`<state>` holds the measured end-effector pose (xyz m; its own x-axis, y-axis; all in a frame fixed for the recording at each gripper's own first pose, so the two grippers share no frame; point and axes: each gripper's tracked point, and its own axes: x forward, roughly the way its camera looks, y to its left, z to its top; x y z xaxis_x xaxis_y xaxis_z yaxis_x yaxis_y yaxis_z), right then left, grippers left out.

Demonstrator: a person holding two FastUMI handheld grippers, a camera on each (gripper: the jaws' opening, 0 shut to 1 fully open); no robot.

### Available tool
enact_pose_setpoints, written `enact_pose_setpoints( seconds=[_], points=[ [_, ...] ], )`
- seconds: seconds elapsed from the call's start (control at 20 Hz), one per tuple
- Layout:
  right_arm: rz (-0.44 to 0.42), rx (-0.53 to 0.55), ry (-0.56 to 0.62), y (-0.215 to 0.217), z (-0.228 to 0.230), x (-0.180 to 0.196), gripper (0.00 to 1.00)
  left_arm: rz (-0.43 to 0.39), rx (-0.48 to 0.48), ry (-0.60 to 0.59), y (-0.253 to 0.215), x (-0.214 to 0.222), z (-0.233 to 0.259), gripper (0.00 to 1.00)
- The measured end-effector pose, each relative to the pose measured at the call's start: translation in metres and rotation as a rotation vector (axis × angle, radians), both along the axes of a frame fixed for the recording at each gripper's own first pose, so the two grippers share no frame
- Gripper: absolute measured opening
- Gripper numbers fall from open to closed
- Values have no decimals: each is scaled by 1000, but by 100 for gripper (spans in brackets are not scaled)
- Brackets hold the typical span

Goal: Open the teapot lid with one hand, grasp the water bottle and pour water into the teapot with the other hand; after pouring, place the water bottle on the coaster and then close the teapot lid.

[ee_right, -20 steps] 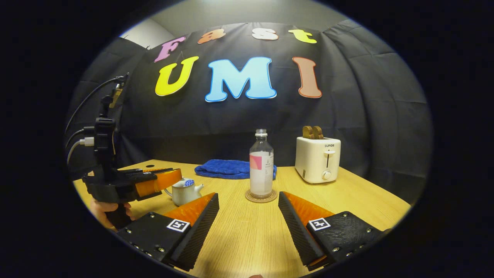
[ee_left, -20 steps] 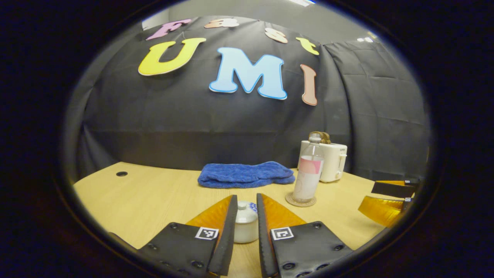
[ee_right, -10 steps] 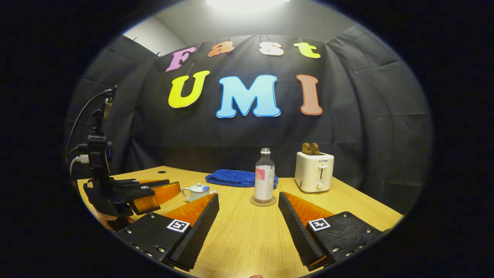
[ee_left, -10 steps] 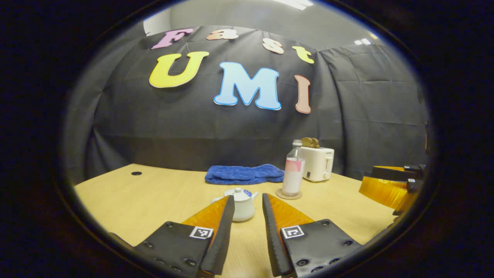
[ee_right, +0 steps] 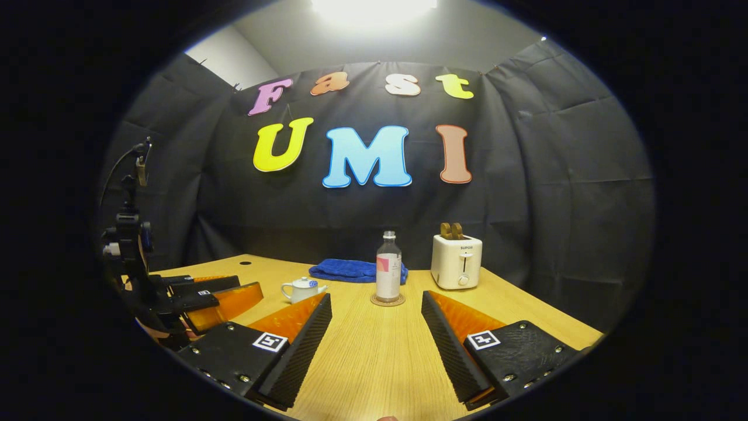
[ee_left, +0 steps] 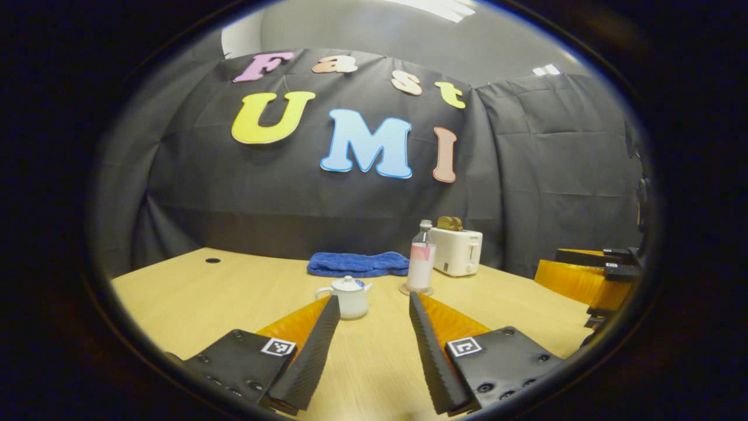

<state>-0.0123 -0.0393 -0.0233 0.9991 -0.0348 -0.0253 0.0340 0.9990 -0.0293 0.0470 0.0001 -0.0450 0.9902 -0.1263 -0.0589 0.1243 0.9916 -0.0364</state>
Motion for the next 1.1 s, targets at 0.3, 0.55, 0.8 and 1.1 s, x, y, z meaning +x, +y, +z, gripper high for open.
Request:
enact_pose_setpoints(
  seconds=[0.3,0.55,0.8,1.1],
  points=[
    [-2,-16,11,8,-6,-19,96,25,-1,-24,-3,-32,8,95],
    [-18,-38,-1,9,-10,-29,96,61,7,-41,0,-53,13,95],
    [-8,-34,-21,15,-11,-31,96,59,19,-38,-1,-66,13,95],
    [13,-51,-11,20,-15,-24,96,45,39,-54,-9,-64,18,95]
  ],
)
